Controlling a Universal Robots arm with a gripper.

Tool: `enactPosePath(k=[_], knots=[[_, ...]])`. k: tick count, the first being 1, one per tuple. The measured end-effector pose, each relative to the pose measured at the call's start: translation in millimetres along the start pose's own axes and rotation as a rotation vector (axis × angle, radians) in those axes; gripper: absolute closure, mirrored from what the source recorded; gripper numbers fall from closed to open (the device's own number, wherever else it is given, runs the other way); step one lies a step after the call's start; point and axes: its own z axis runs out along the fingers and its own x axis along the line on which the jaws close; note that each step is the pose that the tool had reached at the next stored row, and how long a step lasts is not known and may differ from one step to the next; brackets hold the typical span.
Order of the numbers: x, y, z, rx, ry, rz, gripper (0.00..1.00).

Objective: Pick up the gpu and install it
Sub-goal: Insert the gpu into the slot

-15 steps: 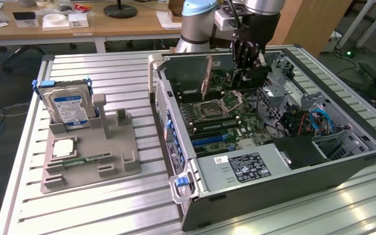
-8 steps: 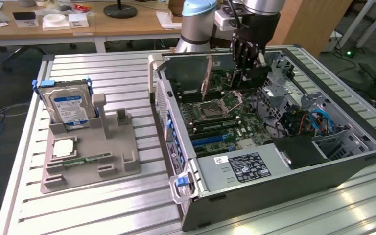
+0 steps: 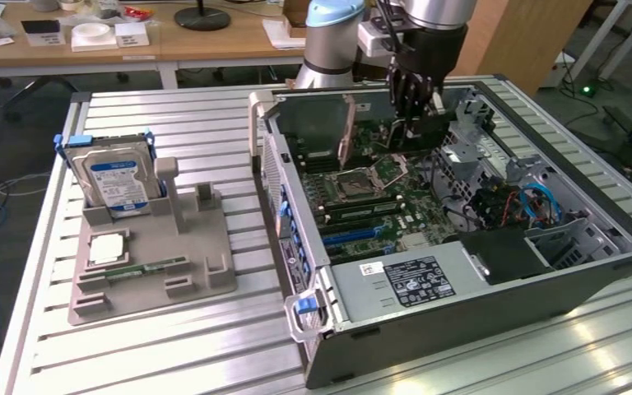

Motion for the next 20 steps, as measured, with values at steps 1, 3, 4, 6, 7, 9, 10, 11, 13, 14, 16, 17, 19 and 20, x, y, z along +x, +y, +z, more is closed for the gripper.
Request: enactPosePath(k=[1,3,4,6,7,9,10,11,13,14,16,17,19,20], knots=[[1.0,0.1,0.6,-0.0001,-0.0003,-0.001,0.73],[3.8,0.2,1.5,0.0001,-0.0011,-0.005,0.73],[6.0,0.1,1.5,0.0,-0.0009,-0.006,0.73],[11.0,0.0,1.9,0.0,-0.0012,-0.007,0.73],[14.1,-0.1,1.9,0.0,-0.001,-0.007,0.73],[19.1,-0.3,2.3,0.0001,-0.0012,-0.007,0.73],[20.7,-0.1,2.6,0.0,-0.0011,-0.007,0.73],[22.1,0.3,2.9,0.0,-0.001,-0.007,0.73],[24.1,3.4,4.1,0.0001,-0.0012,-0.007,0.73],[24.7,5.6,4.7,0.0001,-0.0011,-0.007,0.73],[25.8,11.4,6.0,0.0002,-0.0013,-0.007,0.73],[26.4,13.7,6.4,0.0,-0.001,-0.007,0.73],[28.9,16.6,6.8,0.0,-0.0015,-0.007,0.73],[31.0,17.1,7.0,-0.0001,-0.0047,-0.007,0.73]])
